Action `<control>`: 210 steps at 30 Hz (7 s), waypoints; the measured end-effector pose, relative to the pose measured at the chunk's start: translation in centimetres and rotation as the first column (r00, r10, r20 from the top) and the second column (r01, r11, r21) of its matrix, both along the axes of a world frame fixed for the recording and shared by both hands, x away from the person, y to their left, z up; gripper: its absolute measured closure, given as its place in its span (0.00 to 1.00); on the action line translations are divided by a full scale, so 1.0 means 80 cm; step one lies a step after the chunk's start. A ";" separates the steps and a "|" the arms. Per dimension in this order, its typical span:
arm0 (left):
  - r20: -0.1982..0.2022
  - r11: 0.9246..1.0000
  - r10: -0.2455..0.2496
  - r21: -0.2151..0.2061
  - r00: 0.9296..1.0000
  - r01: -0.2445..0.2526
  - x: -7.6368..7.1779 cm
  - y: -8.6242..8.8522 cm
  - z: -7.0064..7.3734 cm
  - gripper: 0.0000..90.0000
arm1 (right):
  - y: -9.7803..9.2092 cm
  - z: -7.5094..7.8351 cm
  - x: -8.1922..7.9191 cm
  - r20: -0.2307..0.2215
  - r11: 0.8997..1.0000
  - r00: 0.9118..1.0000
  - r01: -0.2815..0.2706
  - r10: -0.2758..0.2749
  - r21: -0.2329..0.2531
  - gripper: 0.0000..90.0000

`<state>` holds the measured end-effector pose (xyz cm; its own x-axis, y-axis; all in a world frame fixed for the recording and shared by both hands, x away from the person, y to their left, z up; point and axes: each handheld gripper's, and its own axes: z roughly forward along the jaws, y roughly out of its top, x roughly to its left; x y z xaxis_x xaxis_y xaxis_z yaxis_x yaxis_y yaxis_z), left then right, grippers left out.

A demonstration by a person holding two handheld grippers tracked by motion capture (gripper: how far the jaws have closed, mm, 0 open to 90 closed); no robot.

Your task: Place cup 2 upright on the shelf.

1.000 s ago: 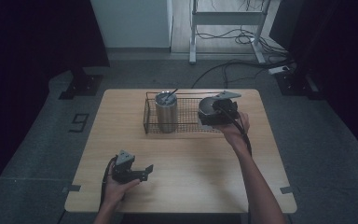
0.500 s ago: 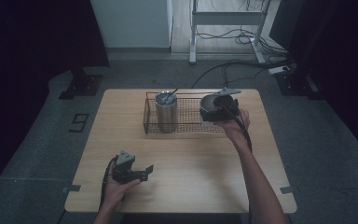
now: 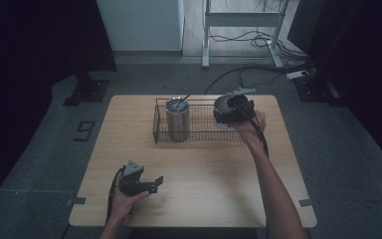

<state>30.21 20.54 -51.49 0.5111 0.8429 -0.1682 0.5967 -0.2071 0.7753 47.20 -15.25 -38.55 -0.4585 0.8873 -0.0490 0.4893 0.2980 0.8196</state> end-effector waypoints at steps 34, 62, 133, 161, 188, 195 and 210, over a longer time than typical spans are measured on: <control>-0.009 1.000 0.003 -0.006 1.000 -0.003 0.001 0.004 -0.002 0.10 | 0.007 -0.024 0.065 -0.068 0.999 0.997 0.046 -0.047 -0.007 0.07; -0.014 1.000 0.001 -0.003 1.000 -0.001 0.001 0.006 -0.003 0.10 | 0.011 -0.049 0.095 -0.099 0.998 0.993 0.058 -0.059 -0.013 0.07; -0.025 1.000 -0.006 0.004 1.000 0.006 0.001 0.006 -0.005 0.10 | 0.022 -0.109 0.107 -0.202 0.994 0.976 0.068 -0.084 -0.082 0.01; -0.017 1.000 -0.010 0.007 1.000 0.010 -0.001 0.003 -0.003 0.10 | -0.005 -0.067 0.059 -0.046 0.994 0.995 0.089 -0.086 0.071 0.01; -0.012 1.000 -0.014 0.007 1.000 0.014 -0.006 0.000 0.001 0.10 | -0.025 -0.072 -0.029 0.001 0.997 1.000 0.014 -0.014 0.082 0.07; -0.006 1.000 -0.018 0.008 1.000 0.018 -0.007 -0.001 0.002 0.10 | -0.031 -0.073 -0.061 0.022 0.996 1.000 -0.014 0.012 0.089 0.07; -0.014 1.000 -0.022 0.018 1.000 0.022 -0.006 -0.003 -0.002 0.10 | -0.064 -0.108 -0.123 0.021 0.992 1.000 -0.025 0.023 0.122 0.10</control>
